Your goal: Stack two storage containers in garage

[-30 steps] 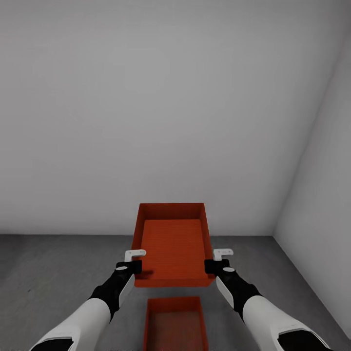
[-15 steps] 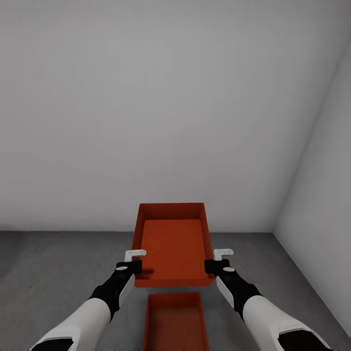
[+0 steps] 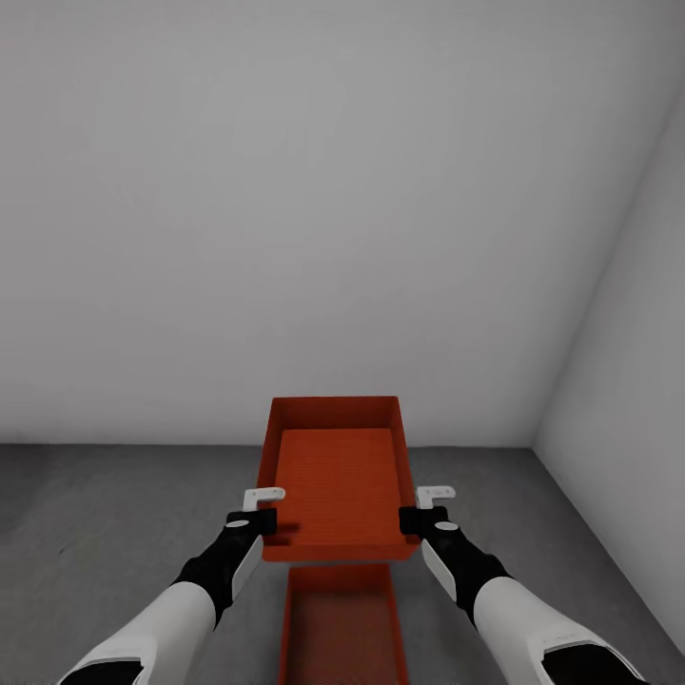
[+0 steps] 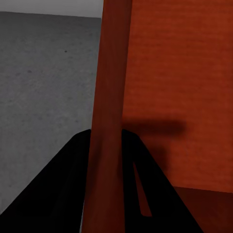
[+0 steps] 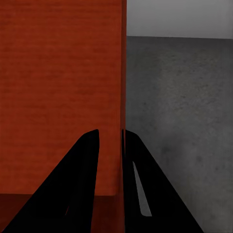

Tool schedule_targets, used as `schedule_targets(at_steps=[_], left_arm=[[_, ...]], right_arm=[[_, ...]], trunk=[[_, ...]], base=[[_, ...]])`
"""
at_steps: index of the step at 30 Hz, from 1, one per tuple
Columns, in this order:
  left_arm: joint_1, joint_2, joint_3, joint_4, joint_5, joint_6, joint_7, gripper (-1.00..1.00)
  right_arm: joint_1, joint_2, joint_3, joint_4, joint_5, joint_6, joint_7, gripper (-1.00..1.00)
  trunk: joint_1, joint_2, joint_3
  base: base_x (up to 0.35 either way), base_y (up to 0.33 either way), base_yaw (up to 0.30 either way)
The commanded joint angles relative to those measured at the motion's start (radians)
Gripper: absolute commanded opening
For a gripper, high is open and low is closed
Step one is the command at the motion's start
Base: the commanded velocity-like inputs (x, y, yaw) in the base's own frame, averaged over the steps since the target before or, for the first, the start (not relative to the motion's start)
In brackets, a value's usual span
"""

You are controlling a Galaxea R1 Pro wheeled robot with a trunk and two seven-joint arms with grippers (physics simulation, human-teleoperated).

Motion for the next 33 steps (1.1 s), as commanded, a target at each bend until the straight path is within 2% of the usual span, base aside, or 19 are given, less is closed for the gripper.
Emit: schedule_targets(at_steps=[1,33], left_arm=[[-0.001,-0.001,0.044,-0.046,0.024,0.008,0.063,-1.0],[-0.001,-0.002,0.044,-0.044,0.026,0.008,0.062,-1.0]], right_arm=[[0.0,0.0,0.004,-0.001,-0.027,0.006,0.004,-1.0],[0.0,-0.003,0.004,-0.002,-0.027,0.006,0.004,-1.0]], trunk=[[0.001,-0.002,-0.004],[0.001,-0.002,-0.055]], base=[[0.0,0.0,0.0],[0.0,0.0,0.0]])
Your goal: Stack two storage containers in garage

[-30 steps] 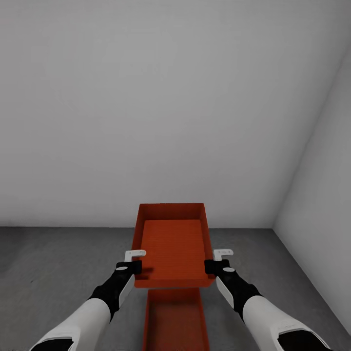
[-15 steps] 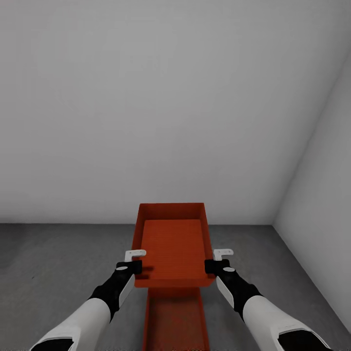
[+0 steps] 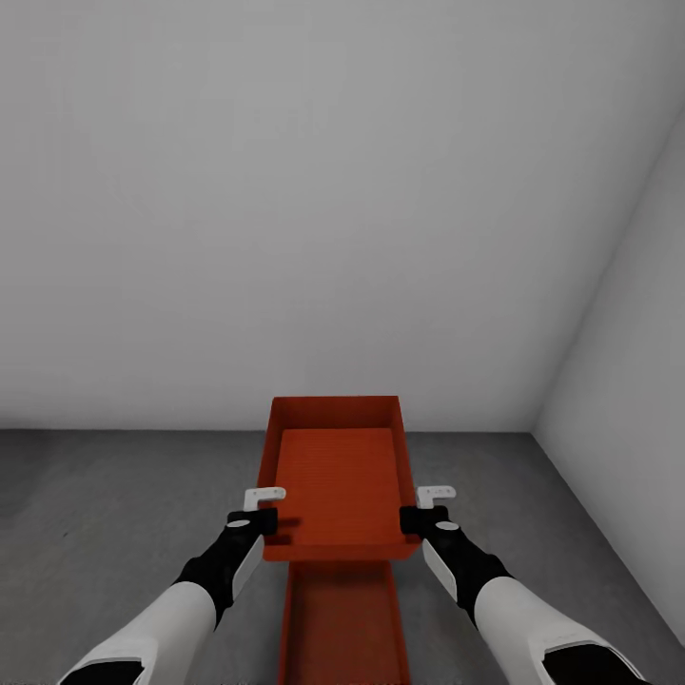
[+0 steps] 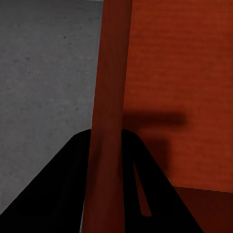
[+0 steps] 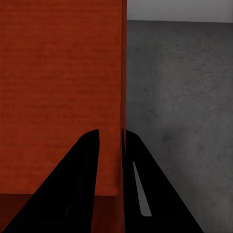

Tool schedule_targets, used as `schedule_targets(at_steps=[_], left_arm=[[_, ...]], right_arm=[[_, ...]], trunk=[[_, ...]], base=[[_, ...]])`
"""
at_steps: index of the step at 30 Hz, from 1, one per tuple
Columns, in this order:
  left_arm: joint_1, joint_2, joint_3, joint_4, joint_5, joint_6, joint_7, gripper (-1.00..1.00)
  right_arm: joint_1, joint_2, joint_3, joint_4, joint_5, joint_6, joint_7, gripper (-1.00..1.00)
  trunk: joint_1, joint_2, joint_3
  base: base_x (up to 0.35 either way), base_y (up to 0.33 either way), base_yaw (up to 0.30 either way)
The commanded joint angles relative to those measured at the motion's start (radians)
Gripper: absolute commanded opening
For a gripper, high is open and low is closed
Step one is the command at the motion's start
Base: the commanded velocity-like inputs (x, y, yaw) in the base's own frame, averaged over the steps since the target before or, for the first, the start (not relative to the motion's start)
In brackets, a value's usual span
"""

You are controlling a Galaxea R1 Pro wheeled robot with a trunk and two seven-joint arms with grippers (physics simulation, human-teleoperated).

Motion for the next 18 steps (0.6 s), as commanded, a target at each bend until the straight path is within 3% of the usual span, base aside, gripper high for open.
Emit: schedule_targets(at_steps=[1,18], left_arm=[[-0.001,-0.001,0.06,-0.045,0.013,0.008,0.055,-1.0],[-0.001,-0.001,0.06,-0.038,0.014,0.008,0.055,-1.0]], right_arm=[[0.0,0.0,0.003,-0.001,-0.025,0.006,0.001,-1.0],[0.0,0.0,0.003,-0.001,-0.025,0.006,0.001,-1.0]], trunk=[[0.001,-0.002,-0.004],[0.001,-0.002,-0.031]], base=[[0.0,0.0,0.0],[0.0,0.0,0.0]])
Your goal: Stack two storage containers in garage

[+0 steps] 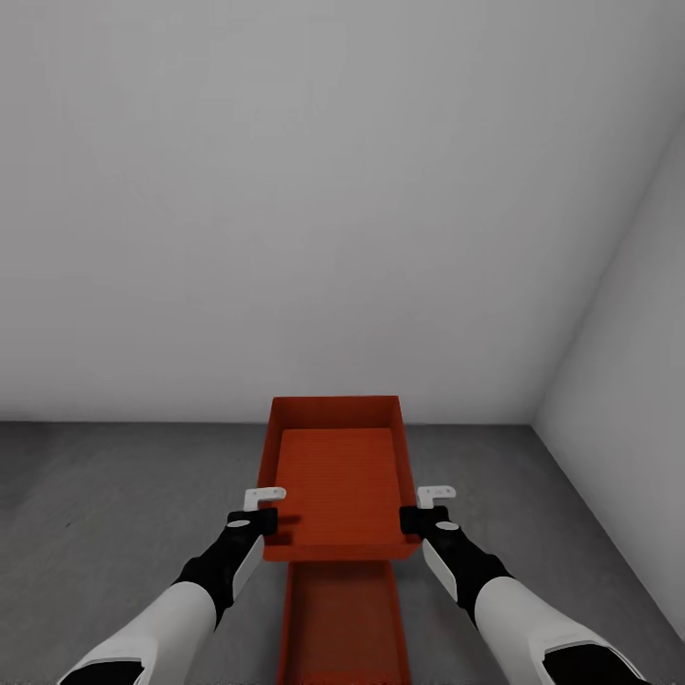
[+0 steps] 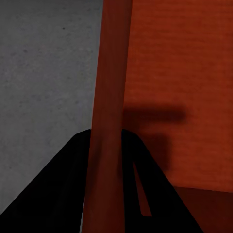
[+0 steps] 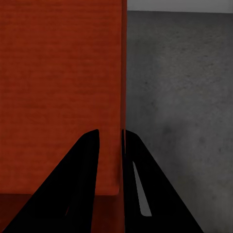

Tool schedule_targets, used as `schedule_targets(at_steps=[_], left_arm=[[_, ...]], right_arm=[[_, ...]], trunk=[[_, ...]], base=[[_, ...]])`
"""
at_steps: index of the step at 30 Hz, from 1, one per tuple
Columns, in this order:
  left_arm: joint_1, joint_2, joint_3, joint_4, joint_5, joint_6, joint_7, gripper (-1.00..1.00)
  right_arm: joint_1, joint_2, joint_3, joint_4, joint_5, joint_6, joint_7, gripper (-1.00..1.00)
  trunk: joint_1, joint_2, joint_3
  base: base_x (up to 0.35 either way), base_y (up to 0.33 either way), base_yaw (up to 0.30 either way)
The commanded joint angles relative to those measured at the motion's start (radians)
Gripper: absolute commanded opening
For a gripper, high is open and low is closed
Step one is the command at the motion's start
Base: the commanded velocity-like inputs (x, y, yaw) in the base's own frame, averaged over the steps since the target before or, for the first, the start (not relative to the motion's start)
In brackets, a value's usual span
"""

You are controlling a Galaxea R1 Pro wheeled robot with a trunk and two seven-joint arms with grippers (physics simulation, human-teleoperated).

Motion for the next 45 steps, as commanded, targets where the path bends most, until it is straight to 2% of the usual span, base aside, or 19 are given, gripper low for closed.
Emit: schedule_targets(at_steps=[1,14,29,45], left_arm=[[-0.001,-0.001,0.059,-0.038,0.015,0.008,0.055,-1.0],[-0.001,-0.001,0.059,-0.039,0.015,0.008,0.055,-1.0],[-0.001,-0.001,0.059,-0.042,0.015,0.008,0.055,-1.0],[-0.001,-0.001,0.058,-0.045,0.014,0.008,0.055,-1.0]], right_arm=[[0.0,0.0,0.002,-0.001,-0.024,0.006,0.001,-1.0],[0.0,-0.002,0.002,-0.001,-0.024,0.006,0.001,-1.0],[0.0,0.001,0.002,-0.001,-0.024,0.006,0.001,-1.0],[0.0,-0.001,0.002,-0.001,-0.024,0.006,0.001,-1.0]], trunk=[[0.0,-0.002,-0.004],[0.0,-0.002,-0.024],[0.0,-0.002,-0.027],[0.0,-0.002,-0.052]], base=[[0.0,0.0,0.0],[0.0,0.0,0.0],[0.0,0.0,0.0],[0.0,0.0,0.0]])
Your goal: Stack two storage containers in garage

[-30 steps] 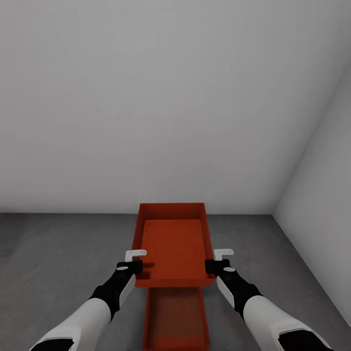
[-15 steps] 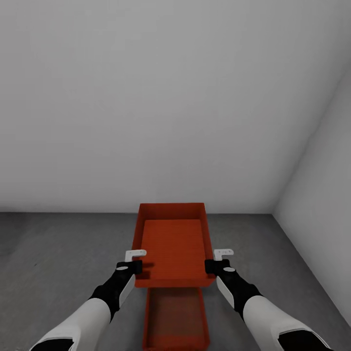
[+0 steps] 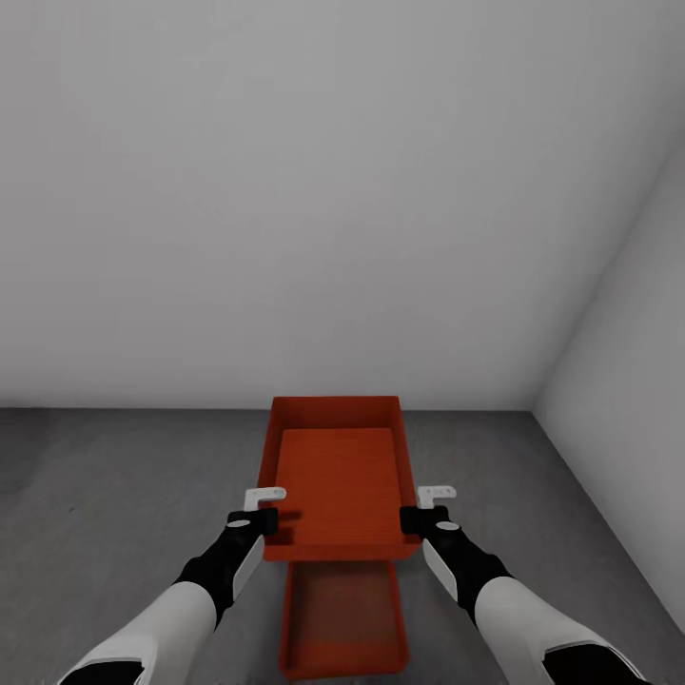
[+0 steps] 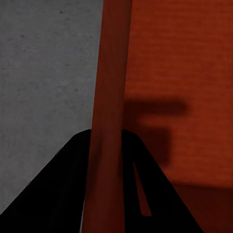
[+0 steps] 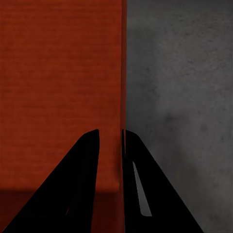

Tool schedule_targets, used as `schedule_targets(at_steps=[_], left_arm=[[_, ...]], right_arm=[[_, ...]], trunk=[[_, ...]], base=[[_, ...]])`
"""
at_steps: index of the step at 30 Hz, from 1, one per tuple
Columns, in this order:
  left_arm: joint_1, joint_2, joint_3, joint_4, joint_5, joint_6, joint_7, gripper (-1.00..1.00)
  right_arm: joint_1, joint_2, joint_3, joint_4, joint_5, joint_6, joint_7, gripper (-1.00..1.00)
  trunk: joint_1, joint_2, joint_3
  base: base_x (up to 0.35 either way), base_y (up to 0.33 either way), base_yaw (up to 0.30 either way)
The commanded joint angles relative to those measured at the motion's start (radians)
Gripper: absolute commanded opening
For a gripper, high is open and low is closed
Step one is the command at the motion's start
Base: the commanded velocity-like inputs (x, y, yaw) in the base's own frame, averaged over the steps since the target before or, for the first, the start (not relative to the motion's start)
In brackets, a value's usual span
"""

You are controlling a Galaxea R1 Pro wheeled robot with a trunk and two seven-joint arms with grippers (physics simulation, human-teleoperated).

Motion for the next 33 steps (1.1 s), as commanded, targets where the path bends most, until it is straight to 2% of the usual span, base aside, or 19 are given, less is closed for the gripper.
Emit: schedule_targets(at_steps=[1,33], left_arm=[[-0.001,-0.001,0.064,-0.046,0.009,0.008,0.052,-1.0],[-0.001,-0.001,0.064,-0.046,0.009,0.008,0.052,-1.0]], right_arm=[[0.0,0.0,0.001,-0.001,-0.023,0.006,0.001,-1.0],[0.0,0.0,0.001,-0.001,-0.023,0.006,0.001,-1.0]], trunk=[[0.0,-0.002,-0.004],[0.0,-0.002,-0.055]], base=[[0.0,0.0,0.0],[0.0,0.0,0.0]])
